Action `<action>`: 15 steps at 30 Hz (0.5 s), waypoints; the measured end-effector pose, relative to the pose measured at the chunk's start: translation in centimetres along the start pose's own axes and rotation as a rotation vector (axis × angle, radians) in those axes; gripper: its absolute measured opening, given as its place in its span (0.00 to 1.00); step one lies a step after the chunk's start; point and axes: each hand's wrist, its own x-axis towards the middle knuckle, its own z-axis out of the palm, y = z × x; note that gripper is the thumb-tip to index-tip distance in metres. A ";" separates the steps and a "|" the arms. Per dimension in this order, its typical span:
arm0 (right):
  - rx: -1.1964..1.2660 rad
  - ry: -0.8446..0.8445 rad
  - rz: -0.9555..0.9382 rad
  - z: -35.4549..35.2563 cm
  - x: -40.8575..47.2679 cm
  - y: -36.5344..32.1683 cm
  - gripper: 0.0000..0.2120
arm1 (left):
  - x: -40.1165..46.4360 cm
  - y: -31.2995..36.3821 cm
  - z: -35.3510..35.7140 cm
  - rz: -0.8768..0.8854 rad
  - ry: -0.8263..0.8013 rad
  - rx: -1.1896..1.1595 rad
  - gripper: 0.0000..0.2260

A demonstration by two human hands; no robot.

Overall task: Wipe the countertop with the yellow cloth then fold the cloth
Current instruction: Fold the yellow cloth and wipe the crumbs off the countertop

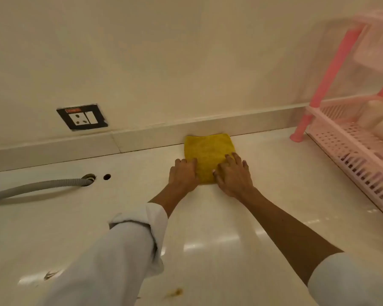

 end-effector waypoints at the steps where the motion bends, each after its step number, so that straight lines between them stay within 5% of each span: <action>1: 0.015 -0.014 0.020 0.0 0.7 0.3 0.23 | 1.0 0.0 -0.2 -0.032 -0.048 -0.005 0.22; 9: 0.152 -0.033 0.131 -0.1 5.4 2.1 0.12 | 6.2 0.4 0.1 -0.243 -0.169 -0.163 0.23; 15: 0.316 -0.121 0.284 -0.7 7.8 2.8 0.31 | 7.0 0.9 0.5 -0.300 -0.086 -0.330 0.15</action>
